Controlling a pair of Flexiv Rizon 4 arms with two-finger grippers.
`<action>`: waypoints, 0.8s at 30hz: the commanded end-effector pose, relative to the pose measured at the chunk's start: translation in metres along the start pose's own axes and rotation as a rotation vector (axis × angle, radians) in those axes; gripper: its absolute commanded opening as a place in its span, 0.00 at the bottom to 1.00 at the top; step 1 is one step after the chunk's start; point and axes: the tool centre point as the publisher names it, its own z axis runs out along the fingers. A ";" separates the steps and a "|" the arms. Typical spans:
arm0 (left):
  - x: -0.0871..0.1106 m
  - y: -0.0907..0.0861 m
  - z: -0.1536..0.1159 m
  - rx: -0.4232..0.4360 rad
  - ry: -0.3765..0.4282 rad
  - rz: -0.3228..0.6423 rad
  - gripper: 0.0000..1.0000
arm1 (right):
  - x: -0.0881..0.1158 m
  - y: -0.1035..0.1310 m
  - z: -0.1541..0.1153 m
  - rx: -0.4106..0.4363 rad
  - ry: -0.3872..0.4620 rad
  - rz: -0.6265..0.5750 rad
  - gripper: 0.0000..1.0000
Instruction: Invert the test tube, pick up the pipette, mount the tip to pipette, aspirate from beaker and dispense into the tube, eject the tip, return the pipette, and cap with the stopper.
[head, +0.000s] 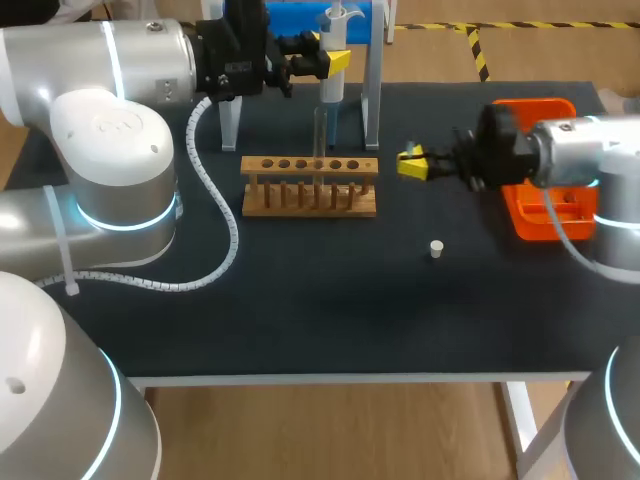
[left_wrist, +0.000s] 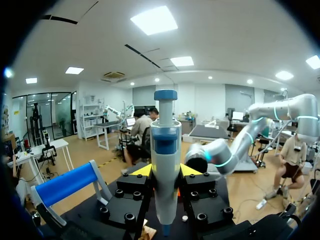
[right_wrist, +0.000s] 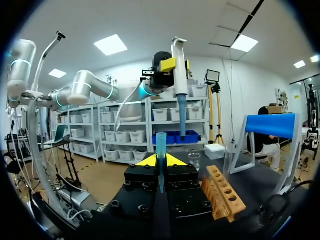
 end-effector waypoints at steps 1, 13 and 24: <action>0.000 0.000 0.000 0.001 0.000 0.000 0.00 | -0.015 -0.006 0.020 -0.003 0.019 0.000 0.00; 0.000 0.000 0.000 0.001 0.000 0.000 0.00 | -0.024 -0.020 0.043 0.028 0.044 -0.029 0.00; 0.000 0.000 0.000 0.001 0.000 0.000 0.00 | -0.032 -0.033 0.061 0.043 0.063 -0.040 0.00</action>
